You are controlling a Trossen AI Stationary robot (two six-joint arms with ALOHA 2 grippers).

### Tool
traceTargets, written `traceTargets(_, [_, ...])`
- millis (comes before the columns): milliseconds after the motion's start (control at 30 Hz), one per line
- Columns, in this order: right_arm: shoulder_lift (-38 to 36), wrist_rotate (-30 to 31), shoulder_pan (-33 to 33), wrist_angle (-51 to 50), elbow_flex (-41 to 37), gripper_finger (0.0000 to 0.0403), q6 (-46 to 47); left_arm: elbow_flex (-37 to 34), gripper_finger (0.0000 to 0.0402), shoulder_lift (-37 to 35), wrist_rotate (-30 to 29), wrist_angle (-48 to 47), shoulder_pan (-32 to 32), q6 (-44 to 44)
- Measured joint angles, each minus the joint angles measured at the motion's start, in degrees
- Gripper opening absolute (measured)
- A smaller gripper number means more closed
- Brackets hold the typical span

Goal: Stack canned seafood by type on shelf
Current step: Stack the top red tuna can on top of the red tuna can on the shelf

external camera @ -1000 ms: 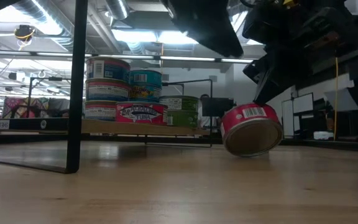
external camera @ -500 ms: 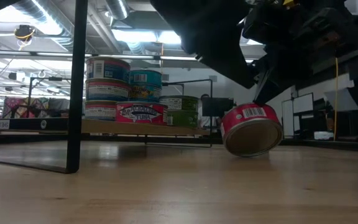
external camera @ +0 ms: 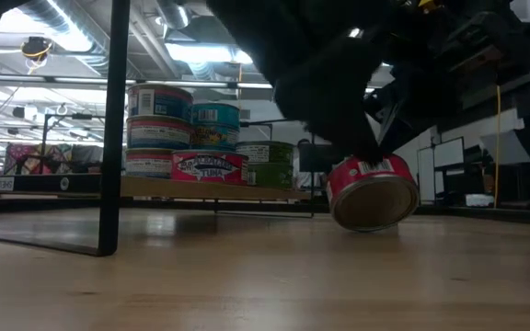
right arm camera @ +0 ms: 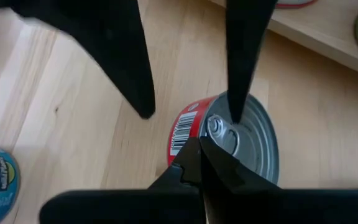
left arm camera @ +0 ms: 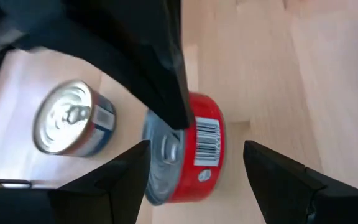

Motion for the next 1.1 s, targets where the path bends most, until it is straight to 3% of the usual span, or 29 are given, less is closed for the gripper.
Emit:
traceTargets(400, [0.00,-0.08,0.00,0.00,0.00,0.0000,-0.02,0.00,0.0253,4.54,-0.46,0.33,0.45,2.25])
traceTargets(900, [0.00,0.37,-0.07,0.06,0.00,0.0000,-0.04,0.00,0.0251,4.63,-0.72,3.30,3.39,3.43])
traceTargets(1100, [0.00,0.40,-0.07,0.09,0.00,0.0001,0.04,0.00,0.0195,4.63,-0.83,3.22,2.92,4.68])
